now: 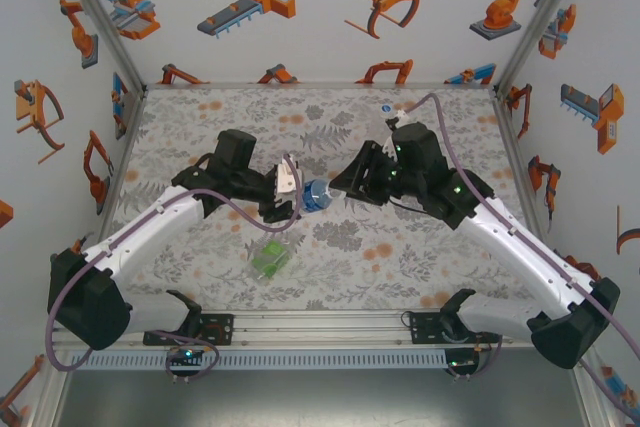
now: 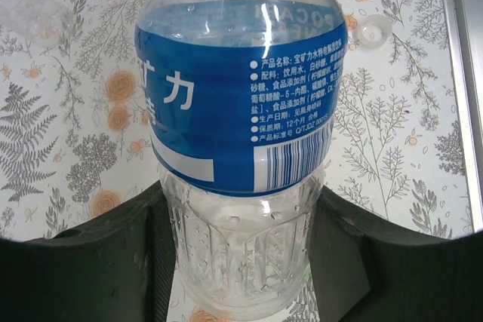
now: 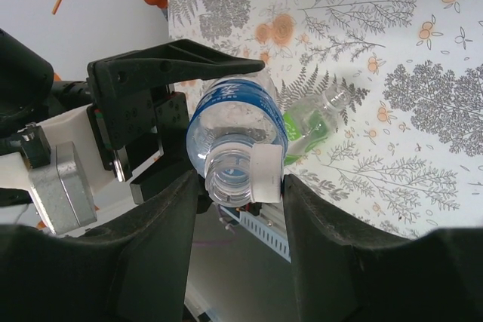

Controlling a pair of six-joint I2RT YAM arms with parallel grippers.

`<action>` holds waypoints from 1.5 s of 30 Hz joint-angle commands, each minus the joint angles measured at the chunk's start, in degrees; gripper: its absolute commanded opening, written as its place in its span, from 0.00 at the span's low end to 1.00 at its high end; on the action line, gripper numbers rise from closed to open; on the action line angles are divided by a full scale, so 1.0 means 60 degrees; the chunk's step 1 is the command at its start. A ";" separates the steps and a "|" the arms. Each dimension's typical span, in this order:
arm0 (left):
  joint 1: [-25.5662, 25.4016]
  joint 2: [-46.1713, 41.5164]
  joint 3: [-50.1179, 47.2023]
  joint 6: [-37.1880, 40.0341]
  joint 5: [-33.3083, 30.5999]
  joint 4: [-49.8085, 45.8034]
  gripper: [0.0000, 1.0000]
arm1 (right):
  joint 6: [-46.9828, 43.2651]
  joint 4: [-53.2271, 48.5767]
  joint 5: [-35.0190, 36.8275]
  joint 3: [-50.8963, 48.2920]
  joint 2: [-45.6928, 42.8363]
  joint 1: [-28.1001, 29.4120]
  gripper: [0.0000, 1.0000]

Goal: Screw on the bottle caps

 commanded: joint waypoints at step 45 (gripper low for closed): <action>-0.0181 0.0779 0.0921 -0.0229 -0.0385 -0.0862 0.00 | -0.0156 0.0709 -0.0165 0.0457 -0.0278 -0.0013 0.35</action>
